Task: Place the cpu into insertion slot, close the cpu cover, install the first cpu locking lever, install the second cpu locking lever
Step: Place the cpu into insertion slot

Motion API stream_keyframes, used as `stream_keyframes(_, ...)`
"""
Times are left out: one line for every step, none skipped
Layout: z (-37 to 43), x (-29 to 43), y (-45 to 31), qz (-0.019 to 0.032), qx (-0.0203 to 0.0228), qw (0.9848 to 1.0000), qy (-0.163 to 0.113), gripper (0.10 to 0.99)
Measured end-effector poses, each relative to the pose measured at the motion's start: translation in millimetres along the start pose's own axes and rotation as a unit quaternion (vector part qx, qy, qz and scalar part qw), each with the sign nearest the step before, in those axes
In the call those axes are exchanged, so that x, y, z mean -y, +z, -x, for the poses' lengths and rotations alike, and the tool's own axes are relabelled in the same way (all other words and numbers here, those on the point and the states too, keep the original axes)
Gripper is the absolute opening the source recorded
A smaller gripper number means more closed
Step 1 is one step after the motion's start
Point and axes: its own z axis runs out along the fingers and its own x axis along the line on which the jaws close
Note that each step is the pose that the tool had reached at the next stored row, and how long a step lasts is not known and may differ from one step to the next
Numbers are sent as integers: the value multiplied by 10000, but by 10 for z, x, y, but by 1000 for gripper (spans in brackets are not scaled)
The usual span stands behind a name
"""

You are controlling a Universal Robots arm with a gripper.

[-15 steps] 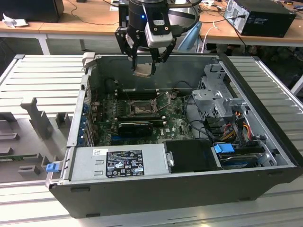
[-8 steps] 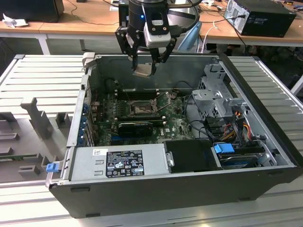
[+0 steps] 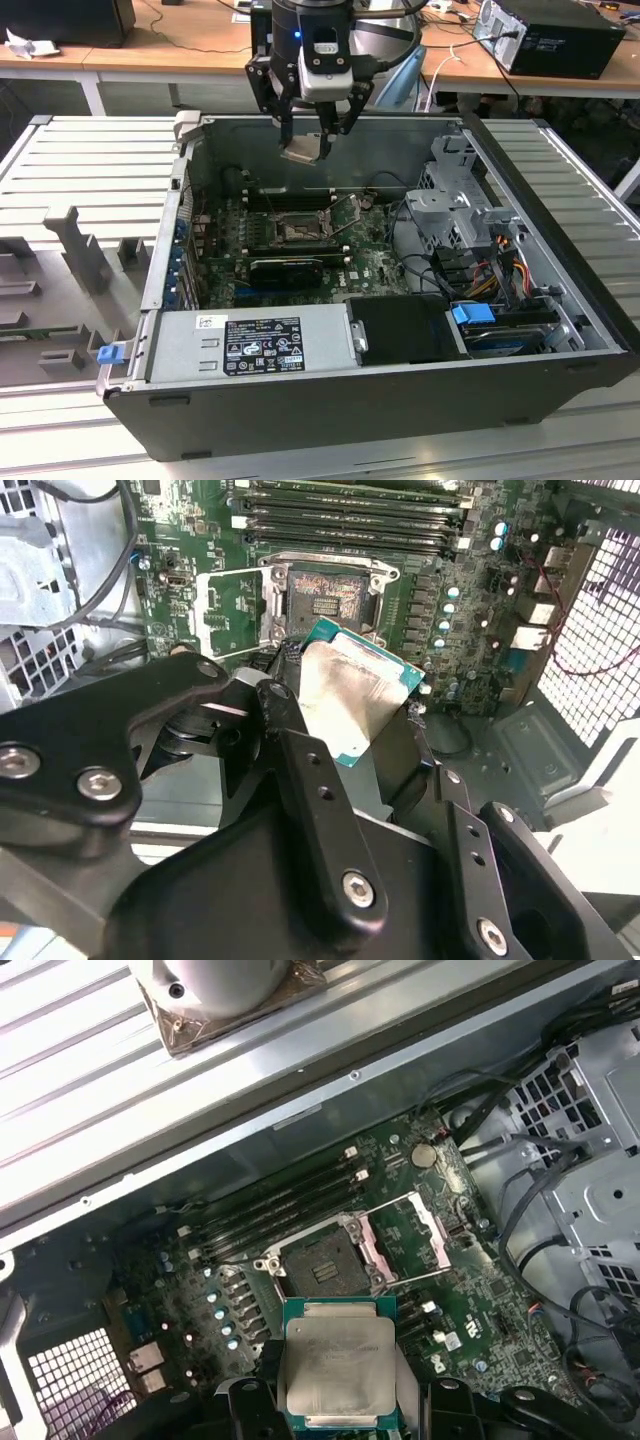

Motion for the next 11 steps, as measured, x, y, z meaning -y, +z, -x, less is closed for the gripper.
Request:
stream_keyframes(0, 0, 1, 1, 5, 10000, 59, 525)
stream_keyframes(0, 0, 3, 5, 16, 9998, 192, 525)
stream_keyframes(0, 0, 4, 7, 24, 9996, 290, 525)
stream_keyframes(0, 0, 5, 9, 33, 9993, 375, 525)
stream_keyframes(0, 0, 5, 7, 39, 9991, 420, 525)
stream_keyframes(0, 0, 5, 5, 45, 9989, 475, 525)
stream_keyframes(0, 0, 5, 4, 58, 9982, 605, 525)
stream_keyframes(0, 0, 6, 4, 65, 9976, 684, 525)
stream_keyframes(0, 0, 6, 4, 71, 9972, 741, 525)
stream_keyframes(0, 0, 6, 5, 76, 9968, 795, 525)
stream_keyframes(0, 0, 6, 5, 81, 9964, 847, 525)
